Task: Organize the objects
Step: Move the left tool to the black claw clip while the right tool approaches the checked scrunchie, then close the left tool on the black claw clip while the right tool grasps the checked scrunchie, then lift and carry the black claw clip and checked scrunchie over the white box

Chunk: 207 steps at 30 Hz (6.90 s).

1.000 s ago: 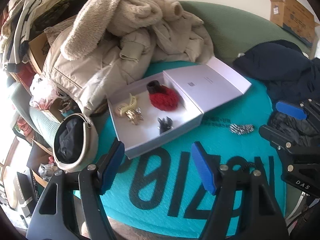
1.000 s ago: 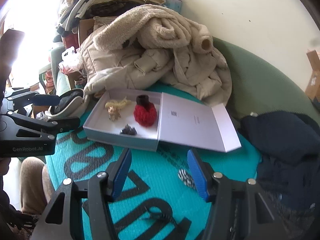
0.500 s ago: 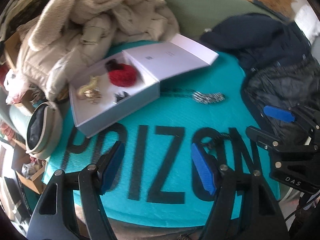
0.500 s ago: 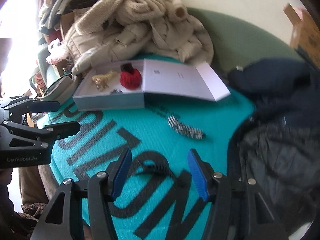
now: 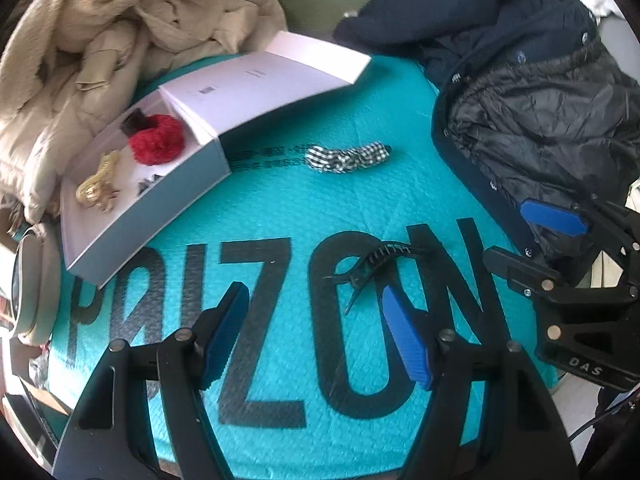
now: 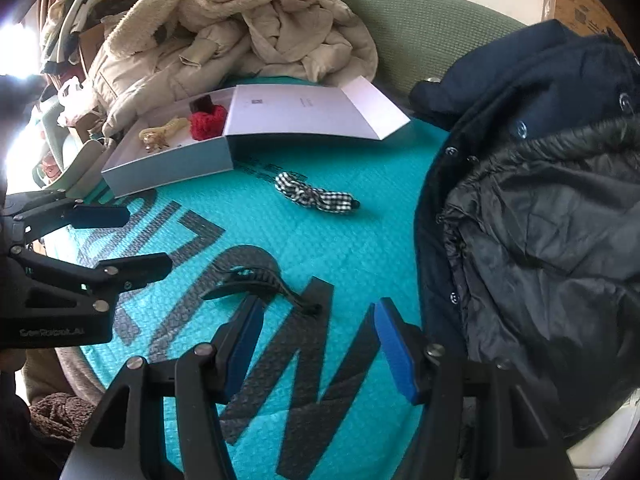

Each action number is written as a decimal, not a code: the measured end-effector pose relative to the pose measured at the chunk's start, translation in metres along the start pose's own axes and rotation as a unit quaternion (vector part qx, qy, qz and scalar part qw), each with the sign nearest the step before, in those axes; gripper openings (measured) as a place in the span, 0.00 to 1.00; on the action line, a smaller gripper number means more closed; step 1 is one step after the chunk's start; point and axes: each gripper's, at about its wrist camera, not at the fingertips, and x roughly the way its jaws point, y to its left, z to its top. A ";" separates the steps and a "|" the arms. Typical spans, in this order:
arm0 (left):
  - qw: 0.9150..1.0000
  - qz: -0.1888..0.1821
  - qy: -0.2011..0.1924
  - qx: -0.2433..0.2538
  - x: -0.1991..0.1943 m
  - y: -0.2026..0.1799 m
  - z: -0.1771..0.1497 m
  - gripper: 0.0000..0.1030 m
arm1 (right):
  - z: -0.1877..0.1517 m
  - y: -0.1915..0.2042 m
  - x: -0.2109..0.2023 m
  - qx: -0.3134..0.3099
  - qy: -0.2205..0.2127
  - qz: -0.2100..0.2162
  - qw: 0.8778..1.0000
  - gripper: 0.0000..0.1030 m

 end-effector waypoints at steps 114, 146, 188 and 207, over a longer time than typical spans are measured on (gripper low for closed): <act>0.998 0.028 0.057 -0.003 0.112 0.127 0.033 0.63 | 0.047 0.039 0.124 -0.103 0.074 0.045 0.991 0.52; 0.993 0.037 0.061 -0.093 0.048 0.153 -0.070 0.32 | 0.028 0.107 0.116 -0.124 0.091 0.111 0.982 0.33; 0.986 0.039 0.006 -0.165 0.050 0.178 -0.065 0.18 | 0.035 0.145 0.106 -0.143 0.038 0.117 0.982 0.17; 0.970 0.094 0.009 -0.223 -0.016 0.202 -0.107 0.18 | 0.038 0.191 0.069 -0.191 0.026 0.142 0.971 0.17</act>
